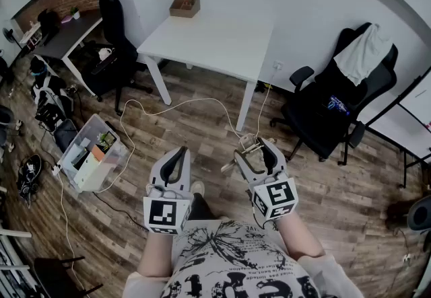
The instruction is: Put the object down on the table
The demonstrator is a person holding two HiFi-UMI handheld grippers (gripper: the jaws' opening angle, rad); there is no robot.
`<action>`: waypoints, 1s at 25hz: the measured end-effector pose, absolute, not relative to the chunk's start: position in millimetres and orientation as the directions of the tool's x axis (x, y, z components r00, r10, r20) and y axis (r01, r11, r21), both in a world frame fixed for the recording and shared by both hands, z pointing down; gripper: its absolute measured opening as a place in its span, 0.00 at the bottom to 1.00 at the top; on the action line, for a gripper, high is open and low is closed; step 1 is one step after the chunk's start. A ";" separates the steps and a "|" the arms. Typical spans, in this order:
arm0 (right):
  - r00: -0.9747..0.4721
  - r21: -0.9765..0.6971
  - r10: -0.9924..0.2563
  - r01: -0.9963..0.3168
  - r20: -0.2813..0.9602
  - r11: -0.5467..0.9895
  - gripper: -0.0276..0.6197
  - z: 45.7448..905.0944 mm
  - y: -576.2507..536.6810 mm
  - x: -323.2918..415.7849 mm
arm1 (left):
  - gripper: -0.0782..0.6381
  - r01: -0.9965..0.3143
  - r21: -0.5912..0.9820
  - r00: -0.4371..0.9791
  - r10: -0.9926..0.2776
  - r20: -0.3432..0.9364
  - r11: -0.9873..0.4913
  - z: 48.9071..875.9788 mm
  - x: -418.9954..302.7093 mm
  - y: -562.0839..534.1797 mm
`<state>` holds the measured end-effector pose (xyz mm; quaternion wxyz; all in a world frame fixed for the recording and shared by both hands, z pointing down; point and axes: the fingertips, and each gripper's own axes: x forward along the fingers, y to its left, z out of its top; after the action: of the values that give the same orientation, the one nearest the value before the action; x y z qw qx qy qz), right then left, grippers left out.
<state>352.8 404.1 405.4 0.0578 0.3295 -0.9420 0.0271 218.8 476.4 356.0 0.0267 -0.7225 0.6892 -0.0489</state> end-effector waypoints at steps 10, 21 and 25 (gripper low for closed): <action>-0.774 -0.021 -0.619 -0.627 0.132 0.779 0.47 408.1 385.4 327.8 | 0.13 -0.993 -0.104 0.057 -0.998 0.040 -0.061 362.4 193.7 457.6; -0.747 -0.013 -0.651 -0.659 0.138 0.752 0.47 407.6 327.3 260.5 | 0.13 -0.989 -0.100 0.102 -0.994 0.041 -0.106 362.0 123.2 393.5; -0.721 -0.037 -0.679 -0.689 0.142 0.724 0.47 406.3 290.4 221.2 | 0.13 -0.987 -0.106 0.117 -0.992 0.036 -0.120 360.2 76.7 359.5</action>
<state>221.2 290.4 406.3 0.0595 0.3690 -0.9265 0.0436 76.7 359.5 360.2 0.0277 -0.7468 0.6627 -0.0487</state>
